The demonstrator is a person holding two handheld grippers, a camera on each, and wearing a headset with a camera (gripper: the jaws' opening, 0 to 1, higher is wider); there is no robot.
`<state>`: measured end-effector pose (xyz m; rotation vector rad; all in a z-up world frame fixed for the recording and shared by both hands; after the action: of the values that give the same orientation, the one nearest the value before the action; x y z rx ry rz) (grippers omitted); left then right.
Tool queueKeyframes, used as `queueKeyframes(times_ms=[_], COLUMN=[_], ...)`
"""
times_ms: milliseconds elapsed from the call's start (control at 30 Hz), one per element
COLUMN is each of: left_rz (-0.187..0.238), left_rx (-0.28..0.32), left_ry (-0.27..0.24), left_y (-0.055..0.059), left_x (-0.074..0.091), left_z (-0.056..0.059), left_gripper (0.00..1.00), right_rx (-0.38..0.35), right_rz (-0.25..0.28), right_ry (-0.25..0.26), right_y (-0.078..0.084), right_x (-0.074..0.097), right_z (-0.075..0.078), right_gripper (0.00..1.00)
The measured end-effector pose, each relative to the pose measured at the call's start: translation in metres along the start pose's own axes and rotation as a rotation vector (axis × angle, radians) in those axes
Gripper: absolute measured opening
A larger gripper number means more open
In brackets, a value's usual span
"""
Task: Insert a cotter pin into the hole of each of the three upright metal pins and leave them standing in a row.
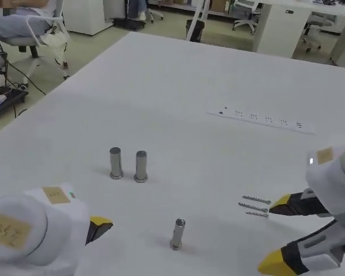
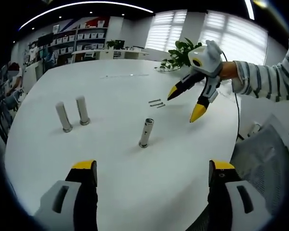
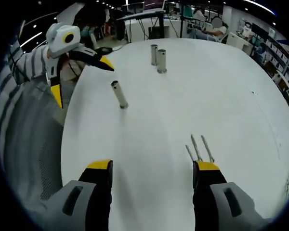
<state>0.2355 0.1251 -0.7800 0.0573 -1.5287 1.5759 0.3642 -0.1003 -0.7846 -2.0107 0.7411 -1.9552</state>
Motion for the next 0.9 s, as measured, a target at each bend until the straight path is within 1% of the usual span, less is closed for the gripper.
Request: queueKeyframes(times_ms=[67,133,300,400,467,533,600,700,800,833,900], left_rz=[0.013,0.015,0.017,0.019,0.016,0.025,0.035,0.037,0.042,0.044,0.041], left_rx=[0.016,0.029,0.026,0.024,0.037,0.046,0.056,0.062,0.056,0.057,0.060], left_ry=[0.009,0.012,0.011,0.013,0.018,0.021,0.026,0.030,0.032,0.031,0.030], left_y=[-0.001,-0.001,-0.001,-0.001,-0.001,-0.002,-0.004,-0.006,-0.007,-0.006,-0.005], left_x=[0.000,0.000,-0.001,-0.001,-0.001,-0.001,-0.001,-0.001,-0.002,-0.002,-0.002], left_z=[0.002,0.002,0.003,0.003,0.003,0.004,0.005,0.006,0.007,0.006,0.006], left_gripper=[0.99,0.99,0.99,0.99,0.99,0.99,0.99,0.99,0.99,0.99,0.99], right_rx=[0.013,0.019,0.039,0.046,0.050,0.053,0.057,0.057,0.052,0.057,0.051], right_rz=[-0.007,-0.014,-0.028,-0.023,-0.024,-0.033,-0.038,-0.048,-0.046,-0.039,-0.041], right_ry=[0.000,-0.005,-0.013,-0.031,-0.037,-0.046,-0.048,-0.038,-0.065,-0.065,-0.065], right_y=[0.000,-0.001,-0.001,-0.002,-0.002,-0.003,-0.002,-0.001,0.000,-0.001,-0.002], right_x=[-0.001,-0.003,-0.006,-0.008,-0.009,-0.011,-0.012,-0.014,-0.015,-0.015,-0.015], right_z=[0.004,0.008,0.014,0.015,0.015,0.014,0.015,0.019,0.017,0.017,0.018], right_gripper=[0.68,0.67,0.64,0.63,0.62,0.62,0.61,0.59,0.54,0.53,0.51])
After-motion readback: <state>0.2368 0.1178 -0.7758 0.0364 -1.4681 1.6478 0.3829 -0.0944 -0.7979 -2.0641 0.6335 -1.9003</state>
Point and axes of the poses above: the centre of the closed fingertips' face, and the gripper's own axes: x roughly backward along the fingers, z roughly to its right, y roughly out of its underside, the point moved 7 cm from there along x, roughly backward along the fingers, and after that the axes turned 1 degree about -y, right-handed, at the moved point
